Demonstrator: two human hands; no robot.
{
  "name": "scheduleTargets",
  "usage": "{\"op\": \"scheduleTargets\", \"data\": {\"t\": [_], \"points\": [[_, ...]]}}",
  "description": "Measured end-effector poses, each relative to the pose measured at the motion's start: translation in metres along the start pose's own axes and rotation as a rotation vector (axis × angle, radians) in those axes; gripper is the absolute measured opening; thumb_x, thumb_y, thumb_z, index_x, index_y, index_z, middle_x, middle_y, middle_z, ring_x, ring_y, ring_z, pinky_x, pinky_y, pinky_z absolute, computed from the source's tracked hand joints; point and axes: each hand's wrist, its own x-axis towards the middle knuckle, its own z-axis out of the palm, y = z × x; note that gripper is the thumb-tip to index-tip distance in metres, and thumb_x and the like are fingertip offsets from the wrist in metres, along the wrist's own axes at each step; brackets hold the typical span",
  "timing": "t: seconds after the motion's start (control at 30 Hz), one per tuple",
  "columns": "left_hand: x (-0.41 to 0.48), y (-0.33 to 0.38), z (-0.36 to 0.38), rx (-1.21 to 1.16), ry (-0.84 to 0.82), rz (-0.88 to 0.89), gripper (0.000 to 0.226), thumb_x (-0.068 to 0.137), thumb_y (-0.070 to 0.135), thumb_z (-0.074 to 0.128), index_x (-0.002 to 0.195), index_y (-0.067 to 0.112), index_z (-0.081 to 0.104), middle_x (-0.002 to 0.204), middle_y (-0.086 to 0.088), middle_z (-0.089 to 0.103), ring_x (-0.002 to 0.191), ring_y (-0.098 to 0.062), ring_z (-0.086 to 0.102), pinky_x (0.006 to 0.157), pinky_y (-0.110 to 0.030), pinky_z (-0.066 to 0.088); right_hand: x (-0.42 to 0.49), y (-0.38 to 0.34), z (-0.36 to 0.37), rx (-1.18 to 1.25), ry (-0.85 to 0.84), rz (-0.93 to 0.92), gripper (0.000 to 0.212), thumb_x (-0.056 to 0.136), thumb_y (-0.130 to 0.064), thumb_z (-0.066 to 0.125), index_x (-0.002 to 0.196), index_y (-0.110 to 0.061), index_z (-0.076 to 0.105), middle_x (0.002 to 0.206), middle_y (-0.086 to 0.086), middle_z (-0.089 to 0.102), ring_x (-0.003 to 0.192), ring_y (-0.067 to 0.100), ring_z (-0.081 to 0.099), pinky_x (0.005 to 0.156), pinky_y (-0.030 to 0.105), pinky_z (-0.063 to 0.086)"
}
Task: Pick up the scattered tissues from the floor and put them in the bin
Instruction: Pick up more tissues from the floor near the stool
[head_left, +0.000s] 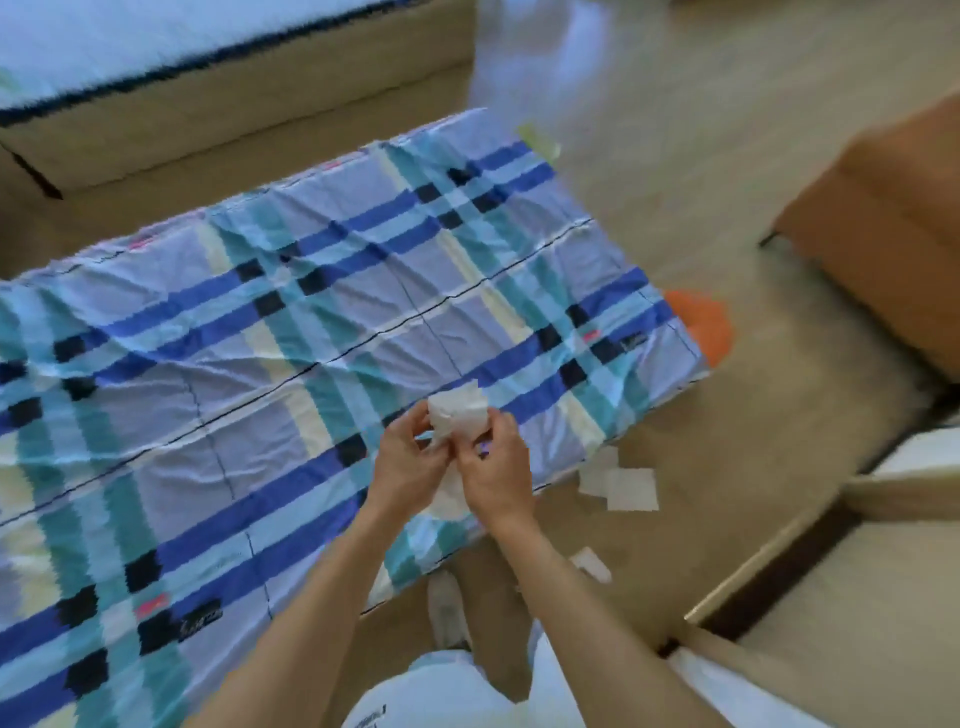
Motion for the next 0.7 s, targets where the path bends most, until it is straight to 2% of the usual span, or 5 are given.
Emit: {"op": "scheduleTargets", "data": {"t": [0.13,0.37,0.47,0.57,0.7], "points": [[0.015,0.012,0.063,0.059,-0.252,0.031,0.037,0.083,0.008,0.067,0.103,0.039,0.072,0.096,0.009,0.077,0.090,-0.013,0.074,0.076,-0.035,0.060,-0.002,0.031,-0.053,0.047,0.221,0.092,0.023,0.094,-0.023,0.064,0.114,-0.014,0.061,0.106,0.005,0.065,0.087,0.016,0.065,0.075,0.023,0.054],[0.013,0.015,0.173,0.227,-0.583,0.064,0.042,0.083,0.006,0.062,0.115,0.031,0.068,0.098,0.009,0.075,0.087,-0.007,0.070,0.067,-0.026,0.059,-0.032,0.109,-0.138,0.189,0.486,0.269,0.031,0.091,-0.017,0.068,0.121,-0.015,0.058,0.109,0.002,0.067,0.095,0.014,0.066,0.078,0.017,0.055],[0.010,0.013,0.212,0.313,-0.676,0.077,0.040,0.085,0.006,0.061,0.120,0.025,0.066,0.096,0.015,0.068,0.083,0.004,0.065,0.056,-0.012,0.050,-0.059,0.152,-0.160,0.209,0.542,0.402,0.032,0.091,-0.010,0.068,0.120,-0.015,0.059,0.106,-0.003,0.066,0.094,0.010,0.064,0.077,0.015,0.053],[0.003,0.010,0.248,0.367,-0.716,0.069,0.035,0.086,0.005,0.061,0.117,0.020,0.064,0.089,0.013,0.069,0.072,0.010,0.066,0.047,-0.009,0.048,-0.088,0.194,-0.179,0.259,0.554,0.572,0.032,0.092,-0.007,0.064,0.120,-0.019,0.057,0.106,0.003,0.063,0.097,0.021,0.064,0.081,0.032,0.058],[0.014,-0.001,0.304,0.464,-0.712,0.098,0.040,0.086,0.012,0.063,0.124,0.024,0.061,0.101,0.008,0.071,0.089,-0.011,0.070,0.069,-0.026,0.057,-0.091,0.252,-0.203,0.130,0.456,0.635,0.027,0.092,-0.013,0.064,0.111,-0.030,0.052,0.097,0.000,0.059,0.086,0.017,0.062,0.071,0.024,0.054]]}}
